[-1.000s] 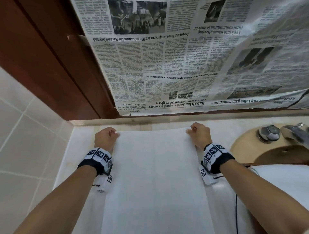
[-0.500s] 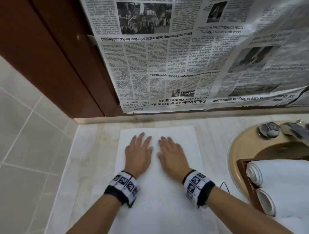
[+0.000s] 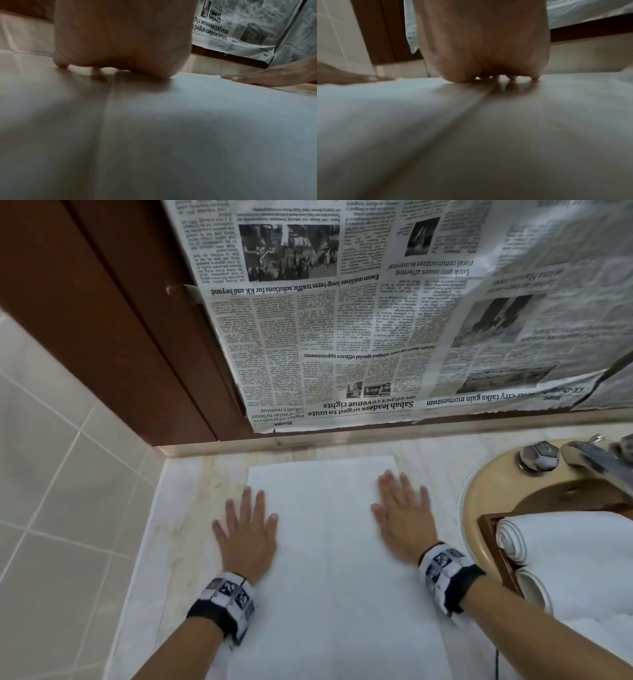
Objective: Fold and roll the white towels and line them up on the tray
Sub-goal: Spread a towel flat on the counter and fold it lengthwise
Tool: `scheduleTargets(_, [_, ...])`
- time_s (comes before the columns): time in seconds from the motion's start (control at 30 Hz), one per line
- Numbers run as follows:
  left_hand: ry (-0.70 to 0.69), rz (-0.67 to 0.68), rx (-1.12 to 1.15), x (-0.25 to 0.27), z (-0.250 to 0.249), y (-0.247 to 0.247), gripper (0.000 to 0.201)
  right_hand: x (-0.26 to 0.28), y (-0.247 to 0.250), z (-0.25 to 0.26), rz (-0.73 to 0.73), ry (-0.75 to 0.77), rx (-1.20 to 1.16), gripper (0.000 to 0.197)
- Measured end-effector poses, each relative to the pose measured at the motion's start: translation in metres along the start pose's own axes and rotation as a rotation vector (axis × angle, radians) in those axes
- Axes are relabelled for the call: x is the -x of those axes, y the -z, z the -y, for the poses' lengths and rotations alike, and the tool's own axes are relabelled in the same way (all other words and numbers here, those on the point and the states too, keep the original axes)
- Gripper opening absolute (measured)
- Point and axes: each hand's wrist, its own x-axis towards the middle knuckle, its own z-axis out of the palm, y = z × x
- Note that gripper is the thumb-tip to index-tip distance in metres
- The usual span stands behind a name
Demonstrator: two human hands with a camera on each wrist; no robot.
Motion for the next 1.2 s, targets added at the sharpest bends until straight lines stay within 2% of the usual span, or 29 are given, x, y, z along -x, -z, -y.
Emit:
scheduleTargets(0.1, [-0.19,0.007,0.003,0.033,-0.037,-0.021,0.062,0.031,-0.019,0.053,0.041,0.204,-0.015,0.06])
scheduleTargets(0.17, [-0.24,0.034,-0.027,0.045,-0.053,-0.033,0.059,0.046,-0.034,0.079,0.097,0.223,-0.028,0.057])
scheduleTargets(0.27, [-0.21,0.038,-0.067,0.044,-0.047,-0.034,0.056,0.052,-0.033,0.075,0.153,0.177,-0.025,0.062])
scheduleTargets(0.33, [-0.168,0.023,-0.073,0.044,-0.027,-0.03,0.054,0.052,-0.029,0.052,0.114,0.139,-0.028,0.063])
scheduleTargets(0.43, [-0.052,0.022,-0.039,0.041,0.002,-0.02,0.051,0.05,-0.019,0.014,0.133,-0.007,-0.023,0.062])
scheduleTargets(0.53, [0.019,0.003,-0.005,0.045,0.012,-0.015,0.054,0.055,-0.016,0.007,0.127,-0.084,-0.031,0.07])
scheduleTargets(0.63, [-0.129,-0.008,0.001,0.075,-0.015,-0.023,0.059,0.084,-0.021,0.046,0.045,0.041,-0.046,0.069])
scheduleTargets(0.73, [-0.264,0.06,-0.004,0.112,-0.039,-0.045,0.056,0.112,-0.043,0.085,0.081,0.19,-0.068,0.058])
scheduleTargets(0.8, [-0.251,0.082,0.019,0.117,-0.037,-0.049,0.055,0.118,-0.051,0.086,0.117,0.185,-0.071,0.058])
scheduleTargets(0.83, [-0.242,0.048,-0.003,0.115,-0.03,-0.048,0.055,0.116,-0.05,0.081,0.113,0.167,-0.072,0.058])
scheduleTargets(0.93, [-0.16,0.029,-0.065,0.102,0.006,-0.039,0.058,0.112,-0.038,0.052,0.092,0.093,-0.034,0.061])
scheduleTargets(1.07, [-0.02,0.0,-0.023,0.103,0.044,-0.027,0.062,0.111,-0.03,0.012,0.107,-0.094,-0.05,0.071])
scheduleTargets(1.13, [-0.025,-0.006,0.001,0.114,0.037,-0.029,0.064,0.119,-0.034,0.017,0.056,-0.062,-0.09,0.07])
scheduleTargets(1.2, [-0.145,0.002,-0.011,0.133,0.012,-0.036,0.062,0.135,-0.043,0.042,0.034,0.076,-0.082,0.065])
